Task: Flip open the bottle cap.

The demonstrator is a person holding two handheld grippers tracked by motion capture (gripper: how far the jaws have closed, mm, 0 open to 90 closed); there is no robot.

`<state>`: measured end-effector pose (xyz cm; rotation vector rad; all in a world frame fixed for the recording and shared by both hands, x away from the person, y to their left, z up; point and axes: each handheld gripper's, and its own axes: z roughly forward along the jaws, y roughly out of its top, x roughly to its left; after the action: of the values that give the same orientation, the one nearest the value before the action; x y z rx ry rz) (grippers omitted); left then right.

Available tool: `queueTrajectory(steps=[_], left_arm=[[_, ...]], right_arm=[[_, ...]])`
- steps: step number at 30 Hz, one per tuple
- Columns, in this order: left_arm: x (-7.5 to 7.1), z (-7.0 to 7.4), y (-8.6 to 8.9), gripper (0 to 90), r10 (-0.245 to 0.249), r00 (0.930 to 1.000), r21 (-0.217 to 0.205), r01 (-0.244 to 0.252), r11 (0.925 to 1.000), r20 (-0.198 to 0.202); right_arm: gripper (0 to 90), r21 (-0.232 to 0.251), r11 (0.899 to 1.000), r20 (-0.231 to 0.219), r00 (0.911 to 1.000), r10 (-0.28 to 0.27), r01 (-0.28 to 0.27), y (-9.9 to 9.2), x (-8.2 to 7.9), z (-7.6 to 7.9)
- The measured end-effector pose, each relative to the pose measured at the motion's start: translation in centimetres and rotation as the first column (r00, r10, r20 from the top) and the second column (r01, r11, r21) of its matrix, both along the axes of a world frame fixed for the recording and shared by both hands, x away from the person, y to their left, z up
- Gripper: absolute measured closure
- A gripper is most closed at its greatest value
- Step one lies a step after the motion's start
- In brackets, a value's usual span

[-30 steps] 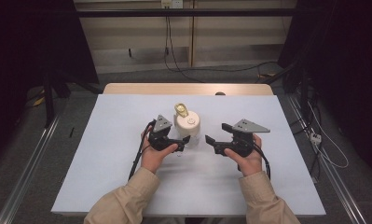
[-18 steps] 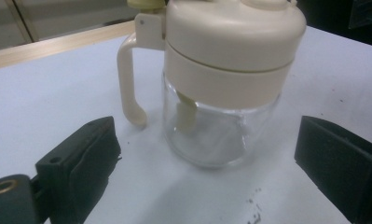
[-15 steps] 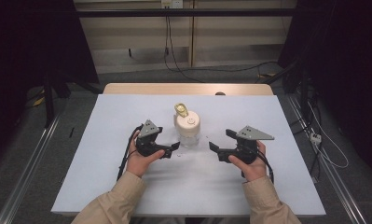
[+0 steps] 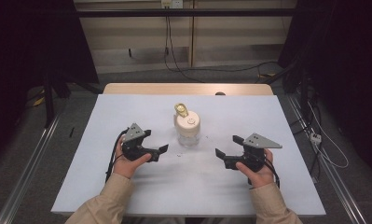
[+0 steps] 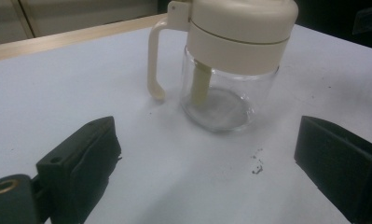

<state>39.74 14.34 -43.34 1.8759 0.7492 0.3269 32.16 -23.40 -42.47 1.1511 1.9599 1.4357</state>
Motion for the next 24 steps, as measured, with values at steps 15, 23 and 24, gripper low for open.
queueTrajectory(steps=[15, 23, 24], left_arm=[[-1.3, -0.2, 3.0, 5.8, 0.012, 0.9999, 0.006, -0.012, 0.9999, -0.004], [-1.9, -0.2, 4.4, 5.9, 0.02, 0.9998, -0.003, -0.02, 0.9998, -0.003], [-1.9, -0.2, 4.4, 5.9, 0.02, 0.9998, -0.003, -0.02, 0.9998, -0.003]], right_arm=[[9.1, -0.036, 0.999, 0.011, 0.9999, 0.001, 0.0, -0.8, -1.9, -0.6], [9.0, -0.055, 0.998, 0.008, 1.0, -0.001, 0.002, -1.5, -2.7, -1.1], [8.9, -0.062, 0.998, 0.01, 1.0, -0.001, 0.001, -1.6, -2.8, -1.1]])
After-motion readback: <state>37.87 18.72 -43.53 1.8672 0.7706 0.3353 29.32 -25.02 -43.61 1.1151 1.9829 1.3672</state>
